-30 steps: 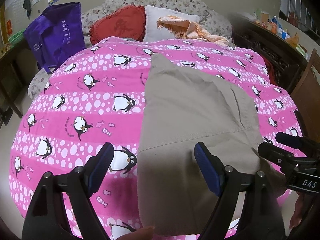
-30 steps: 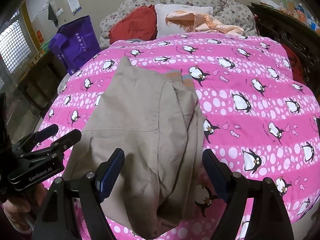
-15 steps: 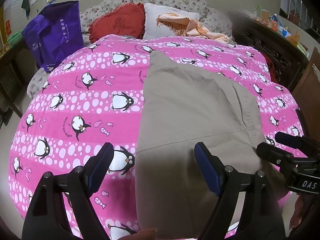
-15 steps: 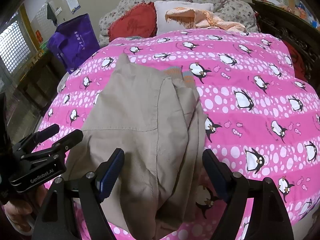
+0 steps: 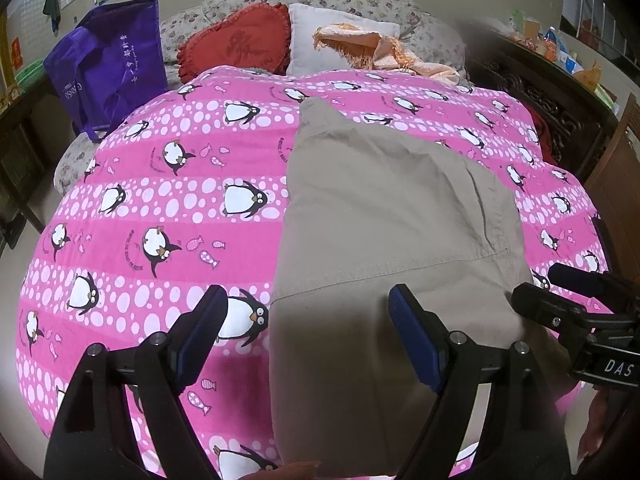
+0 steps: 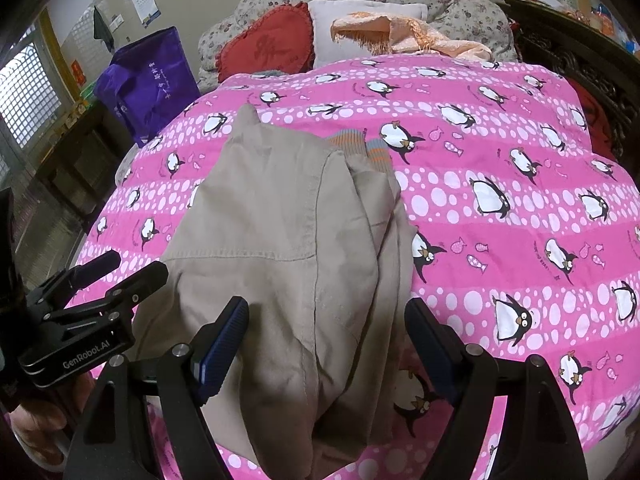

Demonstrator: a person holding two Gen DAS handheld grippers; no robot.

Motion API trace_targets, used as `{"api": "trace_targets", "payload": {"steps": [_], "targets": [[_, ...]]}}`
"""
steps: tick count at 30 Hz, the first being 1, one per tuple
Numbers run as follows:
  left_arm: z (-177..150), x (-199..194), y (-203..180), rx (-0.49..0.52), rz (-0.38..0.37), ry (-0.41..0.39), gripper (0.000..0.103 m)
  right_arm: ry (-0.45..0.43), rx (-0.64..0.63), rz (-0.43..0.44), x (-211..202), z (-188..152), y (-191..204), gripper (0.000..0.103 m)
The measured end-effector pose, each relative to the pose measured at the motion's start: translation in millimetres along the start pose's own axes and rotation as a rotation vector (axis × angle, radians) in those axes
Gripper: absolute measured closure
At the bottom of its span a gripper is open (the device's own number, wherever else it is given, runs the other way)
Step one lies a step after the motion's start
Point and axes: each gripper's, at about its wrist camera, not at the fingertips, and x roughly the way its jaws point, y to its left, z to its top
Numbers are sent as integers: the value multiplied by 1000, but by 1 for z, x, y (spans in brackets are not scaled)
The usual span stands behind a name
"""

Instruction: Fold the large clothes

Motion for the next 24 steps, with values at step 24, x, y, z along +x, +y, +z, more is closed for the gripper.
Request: {"api": "trace_targets", "payload": {"steps": [24], "targets": [[4,-1,-1,-6,14,0,20,-1,-8,-3,0,4,4,21]]}}
